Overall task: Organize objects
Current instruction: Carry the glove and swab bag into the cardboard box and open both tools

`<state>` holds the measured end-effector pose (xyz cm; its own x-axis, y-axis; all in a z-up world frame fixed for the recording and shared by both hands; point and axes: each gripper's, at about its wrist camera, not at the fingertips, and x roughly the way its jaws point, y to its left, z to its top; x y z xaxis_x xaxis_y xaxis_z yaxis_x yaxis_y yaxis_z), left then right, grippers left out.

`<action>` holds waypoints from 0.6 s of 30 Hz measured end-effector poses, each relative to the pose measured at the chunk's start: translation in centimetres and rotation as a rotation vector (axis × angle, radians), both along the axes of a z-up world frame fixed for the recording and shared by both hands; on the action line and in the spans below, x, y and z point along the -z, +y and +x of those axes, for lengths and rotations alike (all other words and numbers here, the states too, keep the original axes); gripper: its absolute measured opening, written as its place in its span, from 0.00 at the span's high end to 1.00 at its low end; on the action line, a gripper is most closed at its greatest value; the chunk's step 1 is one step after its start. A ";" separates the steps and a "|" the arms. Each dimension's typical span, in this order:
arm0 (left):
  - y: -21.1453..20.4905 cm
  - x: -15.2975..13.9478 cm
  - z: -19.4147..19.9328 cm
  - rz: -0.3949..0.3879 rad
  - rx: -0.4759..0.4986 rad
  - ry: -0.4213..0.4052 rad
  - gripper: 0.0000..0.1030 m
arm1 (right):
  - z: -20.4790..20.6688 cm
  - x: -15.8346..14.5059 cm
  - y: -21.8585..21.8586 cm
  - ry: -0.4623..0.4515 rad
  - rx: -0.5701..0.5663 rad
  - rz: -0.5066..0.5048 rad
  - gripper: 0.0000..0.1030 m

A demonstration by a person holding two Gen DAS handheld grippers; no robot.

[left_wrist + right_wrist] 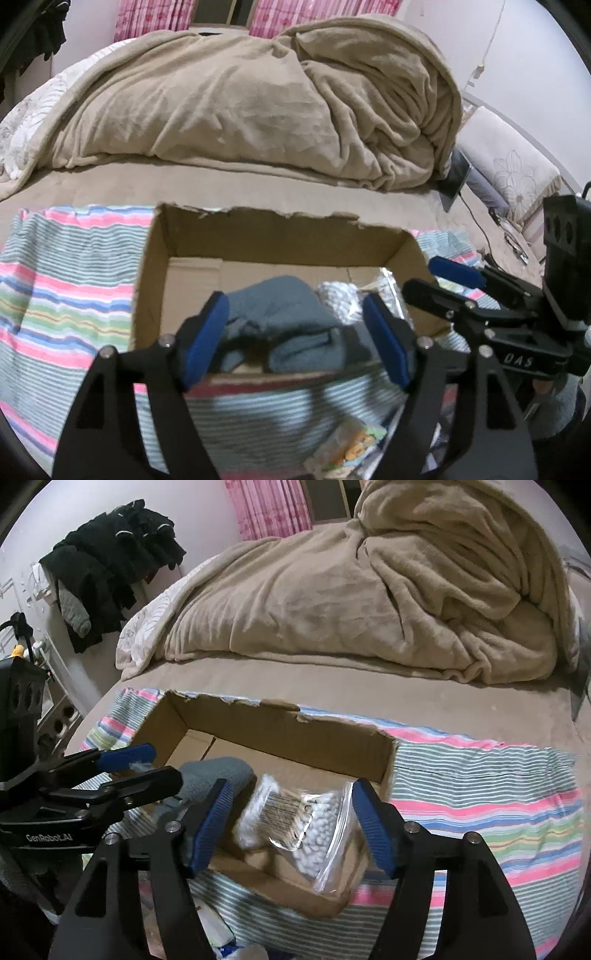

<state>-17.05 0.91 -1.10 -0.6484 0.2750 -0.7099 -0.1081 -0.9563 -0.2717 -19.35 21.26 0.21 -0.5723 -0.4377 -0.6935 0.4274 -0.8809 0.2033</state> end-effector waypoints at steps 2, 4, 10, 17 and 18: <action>-0.1 -0.5 0.7 -0.005 -0.003 0.005 0.25 | 0.6 -0.4 0.3 0.004 0.004 0.000 0.31; -0.3 -1.1 1.7 -0.007 -0.005 0.013 0.25 | 1.2 -0.8 0.5 0.007 0.005 0.001 0.31; -0.3 -2.3 4.6 -0.020 -0.001 0.028 0.25 | 3.5 -1.6 1.3 0.011 0.008 -0.004 0.31; 0.0 -3.1 7.4 -0.029 0.005 0.036 0.24 | 6.3 -2.1 1.8 0.006 0.015 -0.007 0.30; 0.0 -3.1 7.7 -0.029 0.006 0.035 0.24 | 6.7 -2.2 1.9 0.004 0.013 -0.006 0.30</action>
